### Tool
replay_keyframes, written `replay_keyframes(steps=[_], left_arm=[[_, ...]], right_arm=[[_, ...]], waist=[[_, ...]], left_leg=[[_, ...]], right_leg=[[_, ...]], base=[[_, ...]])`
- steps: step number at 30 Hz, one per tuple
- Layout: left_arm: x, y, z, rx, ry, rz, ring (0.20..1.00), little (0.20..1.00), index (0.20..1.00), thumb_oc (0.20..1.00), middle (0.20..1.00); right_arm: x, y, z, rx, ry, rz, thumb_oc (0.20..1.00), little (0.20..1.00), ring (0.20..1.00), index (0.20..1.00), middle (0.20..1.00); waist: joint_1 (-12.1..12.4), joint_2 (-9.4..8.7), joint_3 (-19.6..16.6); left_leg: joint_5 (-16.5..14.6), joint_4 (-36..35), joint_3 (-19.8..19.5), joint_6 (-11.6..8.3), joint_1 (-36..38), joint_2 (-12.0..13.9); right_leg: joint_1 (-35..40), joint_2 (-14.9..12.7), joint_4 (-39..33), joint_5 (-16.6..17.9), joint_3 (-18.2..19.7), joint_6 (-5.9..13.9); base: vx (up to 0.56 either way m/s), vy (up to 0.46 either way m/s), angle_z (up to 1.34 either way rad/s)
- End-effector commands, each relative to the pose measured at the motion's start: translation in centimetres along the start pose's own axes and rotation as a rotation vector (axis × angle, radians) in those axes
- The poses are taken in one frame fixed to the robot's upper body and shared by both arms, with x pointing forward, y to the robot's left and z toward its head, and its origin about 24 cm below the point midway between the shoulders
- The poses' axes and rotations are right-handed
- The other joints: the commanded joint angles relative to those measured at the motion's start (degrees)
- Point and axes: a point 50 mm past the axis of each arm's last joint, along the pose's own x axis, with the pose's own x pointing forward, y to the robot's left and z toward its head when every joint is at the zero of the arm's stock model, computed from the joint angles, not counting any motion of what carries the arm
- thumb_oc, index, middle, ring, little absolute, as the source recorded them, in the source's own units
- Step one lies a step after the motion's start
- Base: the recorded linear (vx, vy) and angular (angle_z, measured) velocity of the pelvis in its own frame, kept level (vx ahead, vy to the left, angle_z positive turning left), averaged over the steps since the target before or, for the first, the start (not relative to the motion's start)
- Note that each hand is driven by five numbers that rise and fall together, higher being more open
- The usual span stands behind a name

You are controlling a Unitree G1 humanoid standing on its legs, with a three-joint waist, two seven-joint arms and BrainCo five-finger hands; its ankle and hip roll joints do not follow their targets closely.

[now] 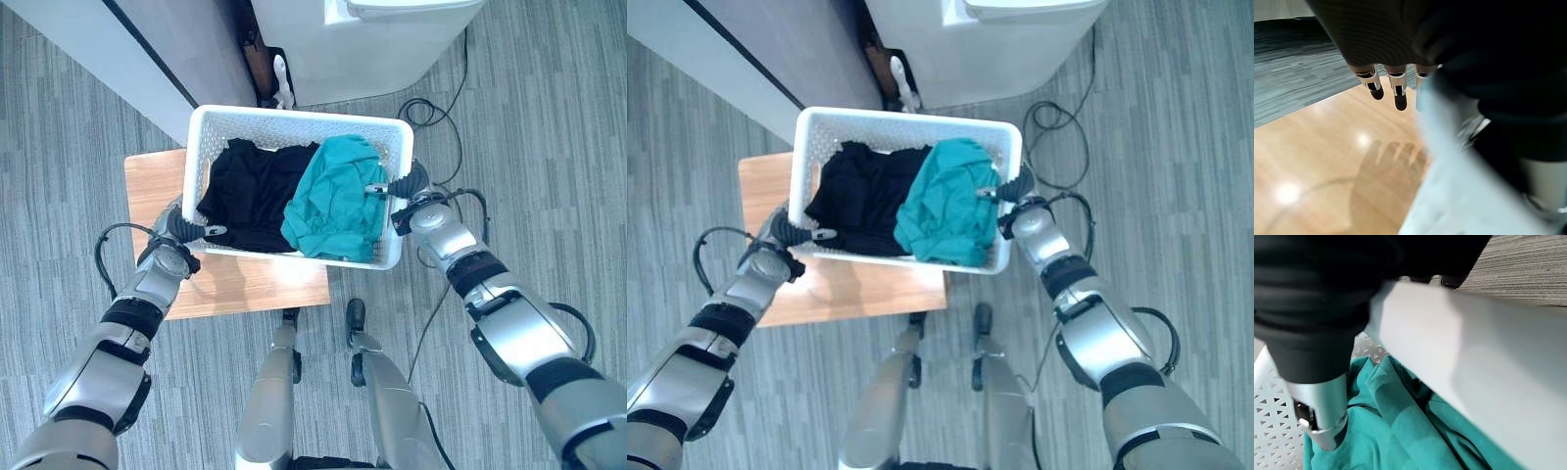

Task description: Grab the laundry basket,head to the washer,open it,put in the laundry and shut it.

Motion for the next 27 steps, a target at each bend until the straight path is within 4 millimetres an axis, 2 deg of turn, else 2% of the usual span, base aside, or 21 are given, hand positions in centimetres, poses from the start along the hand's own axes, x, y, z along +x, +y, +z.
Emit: replay_keyframes(steps=[1, 5, 9, 13, 14, 18, 19, 24, 25, 27], left_arm=[[1.2, 5.5, 5.4, -0.032, -0.174, 0.177, 1.0, 1.0, 1.0, 1.0, 1.0], [1.7, 7.4, 7.8, -0.004, -0.217, 0.224, 1.0, 1.0, 1.0, 1.0, 1.0], [1.9, 7.8, 9.4, 0.045, -0.245, 0.225, 1.0, 1.0, 1.0, 1.0, 1.0], [1.9, 7.8, 9.4, 0.045, -0.245, 0.225, 1.0, 1.0, 1.0, 1.0, 1.0], [2.4, 6.0, 9.3, 0.069, -0.19, 0.162, 1.0, 1.0, 1.0, 1.0, 1.0], [2.6, 5.1, 8.2, 0.08, -0.14, 0.135, 1.0, 1.0, 1.0, 1.0, 1.0], [2.6, 5.3, 7.6, 0.071, -0.126, 0.157, 1.0, 1.0, 1.0, 1.0, 1.0], [2.3, 6.8, 7.5, 0.037, -0.16, 0.258, 1.0, 1.0, 1.0, 1.0, 1.0], [1.8, 8.7, 6.7, 0.016, -0.175, 0.357, 1.0, 1.0, 1.0, 1.0, 1.0], [1.6, 9.5, 6.2, 0.018, -0.171, 0.397, 1.0, 1.0, 1.0, 1.0, 1.0]], right_arm=[[-0.7, 4.8, 4.2, 0.007, -0.127, 0.179, 1.0, 1.0, 1.0, 1.0, 1.0], [-0.6, 4.7, 4.5, 0.009, -0.136, 0.182, 1.0, 1.0, 1.0, 1.0, 1.0], [-0.7, 4.7, 4.6, 0.021, -0.145, 0.19, 1.0, 1.0, 1.0, 1.0, 1.0], [-0.7, 4.7, 4.6, 0.021, -0.145, 0.189, 1.0, 1.0, 1.0, 1.0, 1.0], [-0.9, 4.6, 5.2, 0.017, -0.18, 0.195, 1.0, 1.0, 1.0, 1.0, 1.0], [-1.0, 4.3, 5.3, 0.016, -0.194, 0.19, 1.0, 1.0, 1.0, 1.0, 1.0], [-1.1, 3.9, 5.6, 0.015, -0.221, 0.183, 1.0, 1.0, 1.0, 1.0, 1.0], [-1.2, 3.3, 5.2, 0.004, -0.238, 0.155, 1.0, 1.0, 1.0, 1.0, 1.0], [-1.1, 2.9, 5.0, 0.016, -0.242, 0.138, 1.0, 1.0, 1.0, 1.0, 1.0], [-1.2, 3.0, 5.0, 0.02, -0.245, 0.14, 1.0, 1.0, 1.0, 1.0, 1.0]], waist=[[1.84, -2.12, -0.01], [1.48, -2.26, 0.11], [1.02, -2.26, 0.22], [1.03, -2.26, 0.22], [0.09, -2.78, 0.66], [0.2, -2.73, 0.98], [0.13, -3.03, 1.16], [0.35, -2.9, 1.33], [0.85, -2.88, 1.39], [0.75, -2.98, 1.26]], left_leg=[[-10.44, 9.52, -0.35, -0.93, -0.03, 0.6], [-10.41, 9.64, -0.38, -0.95, -0.11, 0.5], [-10.37, 9.67, -0.43, -0.94, -0.19, 0.53], [-10.37, 9.67, -0.43, -0.94, -0.19, 0.53], [-9.67, 9.54, -0.35, -0.87, -0.6, 0.39], [-10.09, 9.98, -0.28, -0.95, -0.51, 0.64], [-9.68, 9.68, -0.27, -0.91, -0.63, 0.59], [-10.08, 9.74, -0.44, -1.1, -0.44, 0.83], [-10.26, 9.74, -0.53, -1.15, -0.4, 0.86], [-9.83, 9.59, -0.57, -1.14, -0.64, 0.69]], right_leg=[[3.95, -6.64, -8.27, 3.83, -1.88, 4.8], [3.81, -6.59, -8.16, 3.88, -1.92, 4.92], [3.58, -6.59, -8.04, 3.9, -1.87, 5.06], [3.58, -6.59, -8.04, 3.9, -1.86, 5.06], [2.96, -6.68, -7.91, 4.21, -1.89, 5.06], [3.03, -6.55, -7.68, 3.98, -1.99, 5.03], [2.79, -6.59, -7.8, 4.24, -2.03, 5.04], [2.93, -6.41, -7.58, 3.7, -2.32, 4.96], [3.1, -6.38, -7.59, 3.49, -2.41, 4.9], [2.93, -6.53, -7.71, 3.73, -2.45, 4.87]], base=[[0.0, 0.0, 0.0], [0.0, 0.0, 0.0], [0.0, 0.0, 0.0], [0.0, 0.0, -0.01], [-0.01, -0.036, 0.0], [0.0, -0.022, 0.01], [0.0, -0.036, -0.06], [0.0, -0.015, -0.02], [0.0, 0.0, 0.0], [0.0, 0.0, 0.0]])
